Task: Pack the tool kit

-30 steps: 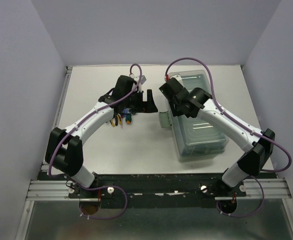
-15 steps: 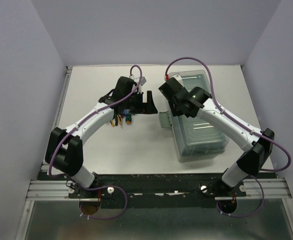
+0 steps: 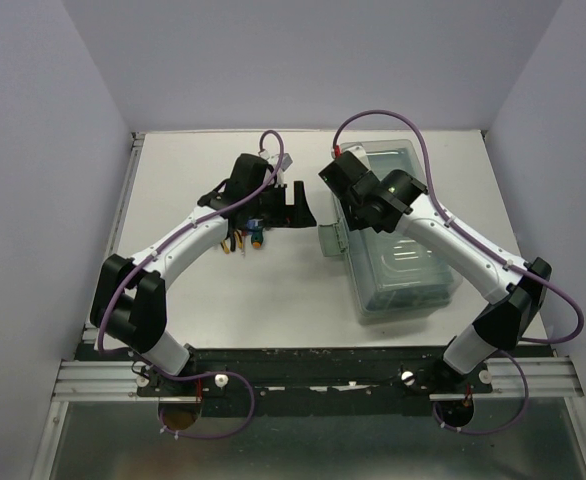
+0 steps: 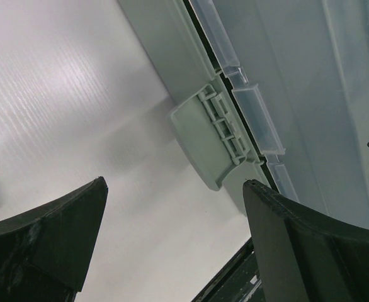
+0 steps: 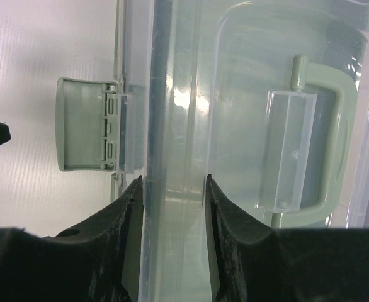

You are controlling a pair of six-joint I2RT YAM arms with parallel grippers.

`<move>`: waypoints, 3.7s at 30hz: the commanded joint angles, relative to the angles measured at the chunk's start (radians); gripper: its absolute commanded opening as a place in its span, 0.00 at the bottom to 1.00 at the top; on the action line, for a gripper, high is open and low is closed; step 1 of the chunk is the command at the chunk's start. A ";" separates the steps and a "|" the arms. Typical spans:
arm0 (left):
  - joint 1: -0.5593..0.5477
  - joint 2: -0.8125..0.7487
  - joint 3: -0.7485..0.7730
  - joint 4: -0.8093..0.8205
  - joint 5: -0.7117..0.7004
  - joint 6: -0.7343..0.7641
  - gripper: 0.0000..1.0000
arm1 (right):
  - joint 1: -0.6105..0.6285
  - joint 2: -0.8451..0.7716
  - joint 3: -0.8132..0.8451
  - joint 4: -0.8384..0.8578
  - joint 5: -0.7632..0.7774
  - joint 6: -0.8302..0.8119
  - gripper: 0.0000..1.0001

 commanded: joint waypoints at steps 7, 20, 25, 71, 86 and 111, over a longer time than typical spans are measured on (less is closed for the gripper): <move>0.004 0.020 -0.104 0.310 -0.030 -0.200 0.99 | -0.001 -0.004 0.044 -0.041 0.098 -0.036 0.15; -0.004 0.172 -0.121 0.601 0.034 -0.289 0.99 | -0.001 -0.010 0.057 -0.046 0.111 -0.046 0.14; -0.004 0.222 -0.121 0.656 0.048 -0.318 0.99 | -0.001 -0.007 0.064 -0.051 0.114 -0.051 0.13; -0.050 0.440 0.049 0.591 0.036 -0.314 0.99 | -0.001 -0.007 0.060 -0.061 0.122 -0.053 0.10; -0.062 0.446 0.092 0.527 -0.009 -0.274 0.95 | 0.012 -0.014 -0.008 -0.031 0.101 -0.076 0.53; -0.078 0.446 0.118 0.453 -0.090 -0.222 0.89 | -0.028 -0.046 -0.064 -0.067 0.245 -0.086 0.74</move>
